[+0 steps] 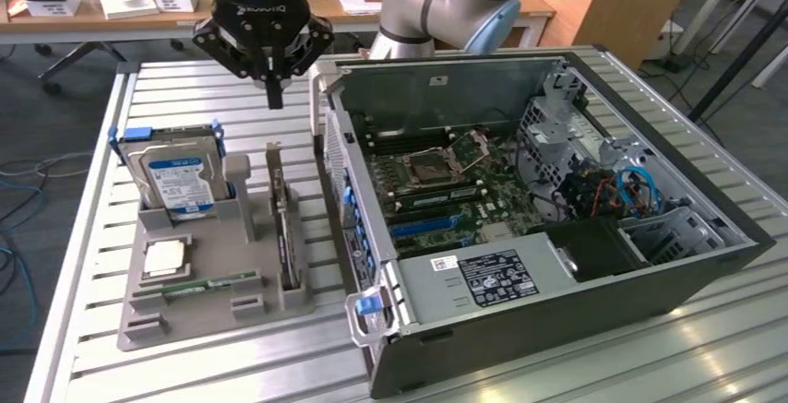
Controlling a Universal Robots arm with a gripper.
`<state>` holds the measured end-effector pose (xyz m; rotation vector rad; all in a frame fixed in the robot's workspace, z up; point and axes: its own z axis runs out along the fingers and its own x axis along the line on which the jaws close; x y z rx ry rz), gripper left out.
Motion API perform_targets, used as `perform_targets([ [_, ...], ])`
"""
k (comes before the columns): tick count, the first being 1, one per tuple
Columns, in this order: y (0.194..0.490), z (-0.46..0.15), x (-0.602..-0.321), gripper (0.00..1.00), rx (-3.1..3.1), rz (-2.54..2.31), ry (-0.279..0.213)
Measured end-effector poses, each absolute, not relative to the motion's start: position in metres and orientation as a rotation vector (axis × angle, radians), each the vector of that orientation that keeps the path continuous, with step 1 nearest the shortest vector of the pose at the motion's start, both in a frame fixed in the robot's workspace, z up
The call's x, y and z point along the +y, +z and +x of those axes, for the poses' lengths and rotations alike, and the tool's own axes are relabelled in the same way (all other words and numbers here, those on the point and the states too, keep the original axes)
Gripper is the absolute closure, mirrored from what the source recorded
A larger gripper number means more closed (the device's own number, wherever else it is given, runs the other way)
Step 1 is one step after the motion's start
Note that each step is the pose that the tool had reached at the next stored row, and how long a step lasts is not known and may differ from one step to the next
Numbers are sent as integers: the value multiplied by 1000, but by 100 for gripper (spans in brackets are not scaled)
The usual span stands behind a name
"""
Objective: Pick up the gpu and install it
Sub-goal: 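Reach for the gpu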
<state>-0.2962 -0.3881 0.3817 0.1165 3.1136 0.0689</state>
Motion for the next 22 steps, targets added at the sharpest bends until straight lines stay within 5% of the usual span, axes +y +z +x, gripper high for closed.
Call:
perform_targets([
  [22, 381, -301, -411, 90, 3114, 117, 69],
])
